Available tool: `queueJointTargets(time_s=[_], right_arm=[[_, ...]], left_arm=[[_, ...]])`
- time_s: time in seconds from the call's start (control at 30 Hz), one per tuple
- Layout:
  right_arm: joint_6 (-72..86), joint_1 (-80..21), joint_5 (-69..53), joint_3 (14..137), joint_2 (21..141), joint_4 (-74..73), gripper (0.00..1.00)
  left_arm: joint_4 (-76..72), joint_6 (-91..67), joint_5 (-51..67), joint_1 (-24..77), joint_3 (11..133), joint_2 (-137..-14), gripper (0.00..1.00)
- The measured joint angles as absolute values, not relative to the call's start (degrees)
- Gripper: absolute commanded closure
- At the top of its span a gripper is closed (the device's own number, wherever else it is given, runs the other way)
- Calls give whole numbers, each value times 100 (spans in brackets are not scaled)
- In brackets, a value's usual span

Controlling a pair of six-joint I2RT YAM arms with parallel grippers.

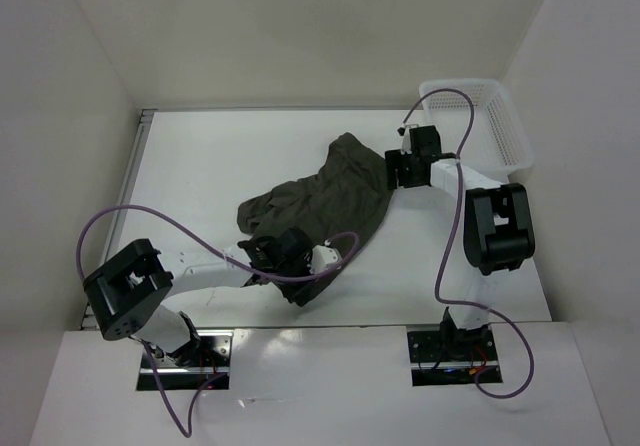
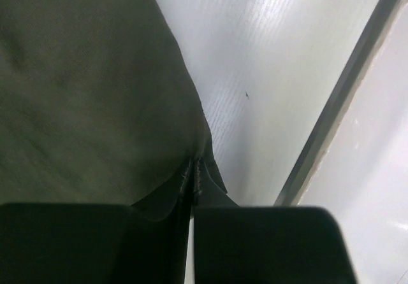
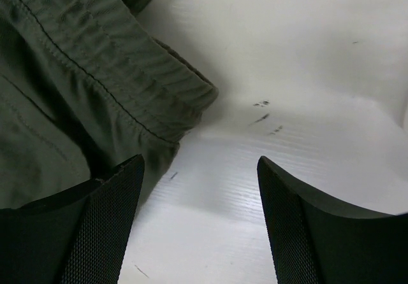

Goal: Fold and stack the shorts
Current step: Flatten the shorts out

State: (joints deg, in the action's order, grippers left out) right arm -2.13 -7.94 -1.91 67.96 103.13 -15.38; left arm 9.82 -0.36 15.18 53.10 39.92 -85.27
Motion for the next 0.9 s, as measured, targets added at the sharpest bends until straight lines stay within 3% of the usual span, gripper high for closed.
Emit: queueJointTargets(time_s=[0.23, 0.37, 0.47, 0.5, 0.53, 0.73, 0.9], right_arm=[[287, -714, -648, 7181, 10890, -1494, 29], [696, -690, -805, 7365, 11177, -1441, 44], [923, -670, -913, 7406, 11391, -1361, 74], [991, -657, -932, 7422, 11417, -1321, 93], [1046, -648, -934, 7428, 11434, -1306, 100], [1094, -637, -810, 7511, 11351, -1514, 100], [449, -613, -884, 7808, 10374, -2259, 100]], left_arm=[[1094, -30, 1476, 5317, 4045, -8536, 100], [1262, -25, 1378, 5319, 4106, -8536, 100], [1323, -27, 1278, 5319, 4132, -8536, 100], [1323, -27, 1232, 5319, 4139, -8536, 100], [1319, -25, 1173, 5319, 4150, -8536, 100], [1466, -23, 714, 5205, 4477, -8414, 100], [2032, -25, 456, 4235, 5452, -7721, 100]])
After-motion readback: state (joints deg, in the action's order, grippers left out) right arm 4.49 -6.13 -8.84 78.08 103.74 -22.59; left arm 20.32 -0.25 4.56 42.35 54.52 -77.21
